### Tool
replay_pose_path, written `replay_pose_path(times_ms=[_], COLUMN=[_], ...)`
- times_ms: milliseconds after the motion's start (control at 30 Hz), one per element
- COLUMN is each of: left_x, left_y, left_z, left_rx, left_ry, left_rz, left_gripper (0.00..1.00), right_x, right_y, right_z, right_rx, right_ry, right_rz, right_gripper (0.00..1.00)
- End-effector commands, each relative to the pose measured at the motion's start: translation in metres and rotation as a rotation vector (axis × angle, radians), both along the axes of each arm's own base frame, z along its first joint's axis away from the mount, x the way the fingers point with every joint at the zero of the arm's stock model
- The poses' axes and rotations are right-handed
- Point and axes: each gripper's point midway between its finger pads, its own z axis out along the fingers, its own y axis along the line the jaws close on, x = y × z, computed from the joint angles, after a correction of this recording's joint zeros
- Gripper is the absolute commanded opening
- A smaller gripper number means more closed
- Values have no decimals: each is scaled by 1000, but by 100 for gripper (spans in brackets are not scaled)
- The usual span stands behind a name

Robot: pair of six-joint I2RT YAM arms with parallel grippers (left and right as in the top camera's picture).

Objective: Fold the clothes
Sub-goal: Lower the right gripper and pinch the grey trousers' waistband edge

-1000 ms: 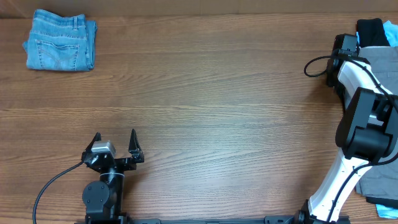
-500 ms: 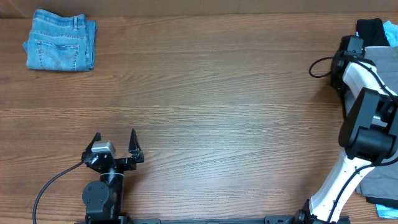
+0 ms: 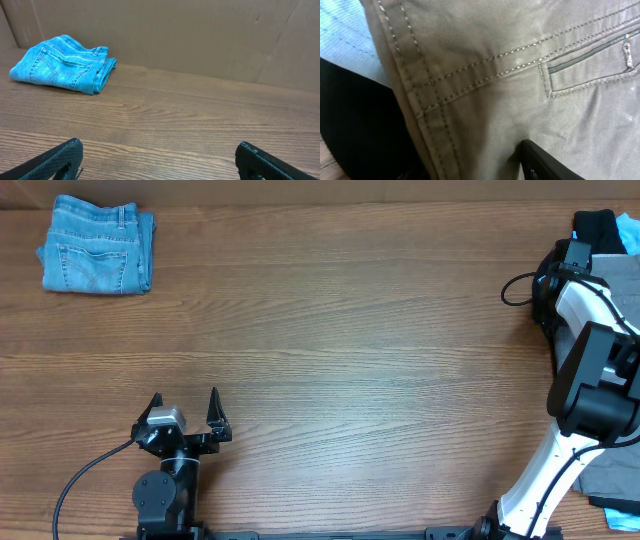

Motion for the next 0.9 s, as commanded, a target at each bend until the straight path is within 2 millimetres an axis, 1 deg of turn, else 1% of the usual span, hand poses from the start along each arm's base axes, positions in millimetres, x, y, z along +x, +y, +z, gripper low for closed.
replay_pose_path(times_ms=[0, 67, 133, 167, 300, 333, 433, 467, 500, 533, 667, 800, 867], left_x=[0, 0, 0, 0, 0, 0, 0, 0, 0, 0, 0, 0, 0], left_y=[0, 0, 0, 0, 0, 0, 0, 0, 0, 0, 0, 0, 0], left_z=[0, 0, 0, 0, 0, 0, 0, 0, 0, 0, 0, 0, 0], left_rx=[5, 4, 5, 4, 5, 5, 5, 5, 4, 5, 4, 5, 4], left_ry=[-4, -4, -4, -4, -4, -4, -4, -4, -4, -4, -4, -4, -4], left_rz=[3, 3, 3, 3, 3, 3, 3, 3, 3, 3, 3, 3, 3], left_gripper=[100, 100, 100, 100, 100, 100, 100, 100, 100, 100, 100, 100, 100], right_x=[8, 8, 8, 6, 3, 2, 2, 2, 2, 1, 1, 8, 10], right_y=[1, 1, 0, -2, -1, -1, 0, -1, -3, -5, -11, -12, -12], right_z=[-1, -1, -1, -3, -12, -14, -14, -13, -11, -10, 0, 19, 30], right_rx=[29, 28, 28, 30, 38, 39, 39, 35, 22, 11, -22, -32, -34], right_ry=[-23, -24, -23, -19, 5, 8, 10, 8, 7, 6, -20, -61, -87], right_rz=[10, 9, 7, 3, 1, 1, 2, -1, -15, -26, -75, -76, -73], right_gripper=[57, 57, 53, 51, 50, 47, 25, 19, 9, 4, 4, 4, 8])
